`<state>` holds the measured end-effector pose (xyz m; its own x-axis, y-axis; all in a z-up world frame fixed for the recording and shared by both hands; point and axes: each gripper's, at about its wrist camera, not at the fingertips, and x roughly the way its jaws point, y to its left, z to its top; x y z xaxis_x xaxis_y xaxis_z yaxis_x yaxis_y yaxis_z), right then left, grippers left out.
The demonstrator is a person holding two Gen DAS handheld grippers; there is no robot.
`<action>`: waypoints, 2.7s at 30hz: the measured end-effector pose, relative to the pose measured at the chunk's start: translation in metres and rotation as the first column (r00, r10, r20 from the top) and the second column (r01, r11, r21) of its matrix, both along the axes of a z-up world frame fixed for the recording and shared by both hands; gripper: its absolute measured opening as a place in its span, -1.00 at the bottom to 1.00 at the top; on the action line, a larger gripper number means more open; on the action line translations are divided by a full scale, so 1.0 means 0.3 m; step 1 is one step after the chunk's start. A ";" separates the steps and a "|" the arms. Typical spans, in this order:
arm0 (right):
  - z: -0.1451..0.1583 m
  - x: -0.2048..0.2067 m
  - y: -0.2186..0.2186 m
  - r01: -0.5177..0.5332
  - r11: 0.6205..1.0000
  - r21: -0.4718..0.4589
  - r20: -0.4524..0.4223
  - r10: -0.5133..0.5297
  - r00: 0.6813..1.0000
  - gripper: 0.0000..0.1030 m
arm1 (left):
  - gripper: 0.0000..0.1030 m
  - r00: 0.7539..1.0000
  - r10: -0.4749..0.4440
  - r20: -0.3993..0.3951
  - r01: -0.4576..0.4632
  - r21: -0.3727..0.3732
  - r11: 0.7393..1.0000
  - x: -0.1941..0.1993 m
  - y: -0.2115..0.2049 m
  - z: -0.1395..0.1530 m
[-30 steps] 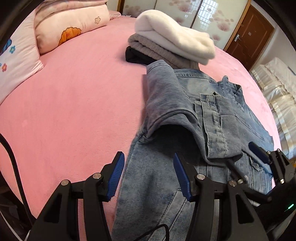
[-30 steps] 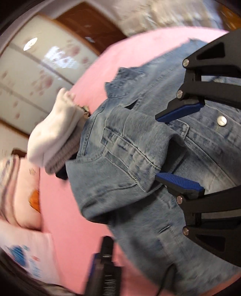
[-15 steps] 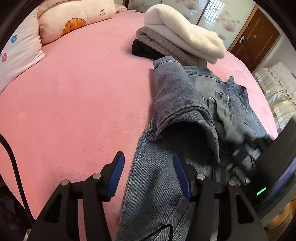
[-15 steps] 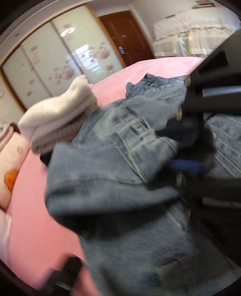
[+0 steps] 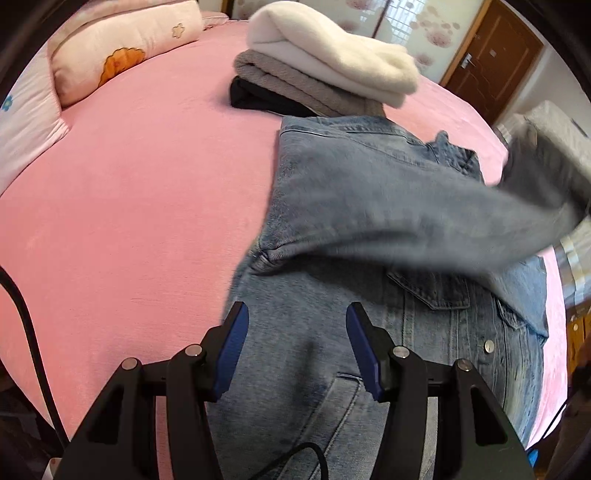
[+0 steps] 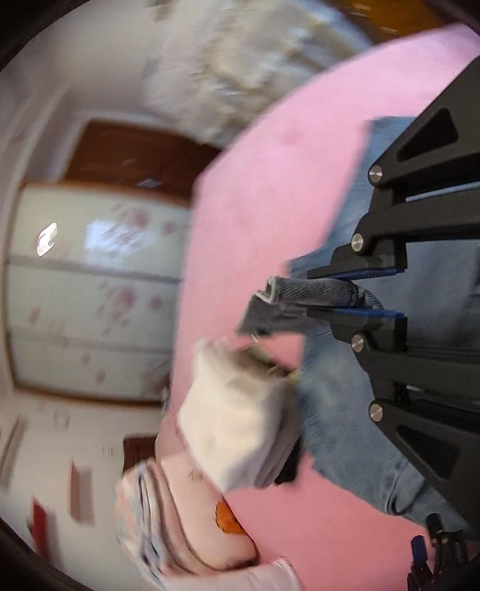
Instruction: Fold large clothes
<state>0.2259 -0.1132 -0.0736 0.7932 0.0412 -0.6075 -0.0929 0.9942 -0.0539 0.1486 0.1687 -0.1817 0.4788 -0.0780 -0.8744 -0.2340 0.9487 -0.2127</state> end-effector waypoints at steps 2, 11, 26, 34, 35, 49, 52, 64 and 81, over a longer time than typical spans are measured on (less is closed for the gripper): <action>-0.131 -0.012 -0.090 0.037 0.998 0.059 -0.173 -0.027 0.985 -0.67 | 0.04 1.000 -0.015 0.001 0.015 0.009 1.000 0.004 -0.018 0.003; -0.324 -0.093 -0.355 0.164 0.956 0.243 -0.405 -0.053 0.913 -0.33 | 0.04 0.995 -0.098 0.033 0.097 0.023 0.995 0.051 -0.053 0.074; -0.465 0.358 -0.413 0.132 0.929 0.347 -0.480 0.055 0.876 0.09 | 0.04 0.989 -0.087 -0.118 0.090 0.015 0.996 0.612 0.140 -0.060; -0.484 0.342 -0.336 -0.031 0.963 0.267 -0.427 0.148 0.892 -0.10 | 0.09 0.982 -0.082 -0.169 0.081 -0.010 0.997 0.720 0.153 -0.199; -0.481 0.333 -0.326 -0.044 0.965 0.259 -0.422 0.154 0.893 -0.29 | -0.14 0.984 -0.087 -0.154 0.087 -0.004 0.996 0.723 0.143 -0.195; -0.291 0.304 -0.244 -0.052 0.988 0.142 -0.114 0.069 0.991 -0.56 | -0.91 0.986 0.006 0.169 -0.030 0.139 0.990 0.640 0.078 -0.018; -0.400 0.393 -0.257 0.003 0.991 0.131 -0.228 0.027 0.973 -0.53 | -0.91 0.989 0.032 0.145 -0.053 0.143 0.988 0.651 0.088 -0.075; -0.301 0.291 -0.311 0.057 0.990 0.126 -0.253 -0.023 0.967 -0.06 | -0.59 0.997 -0.022 0.075 0.021 0.011 1.000 0.608 0.154 -0.046; -0.304 0.107 0.076 -0.087 0.971 0.222 -0.259 0.144 0.955 -0.06 | -0.25 0.988 -0.155 0.026 0.157 -0.057 0.986 0.419 -0.311 -0.089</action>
<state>0.2579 -0.0905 -0.1647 0.5821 0.2697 -0.7671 -0.1904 0.9624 0.1939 0.2743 0.0755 -0.2082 0.4750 -0.2041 -0.8560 -0.0791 0.9589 -0.2725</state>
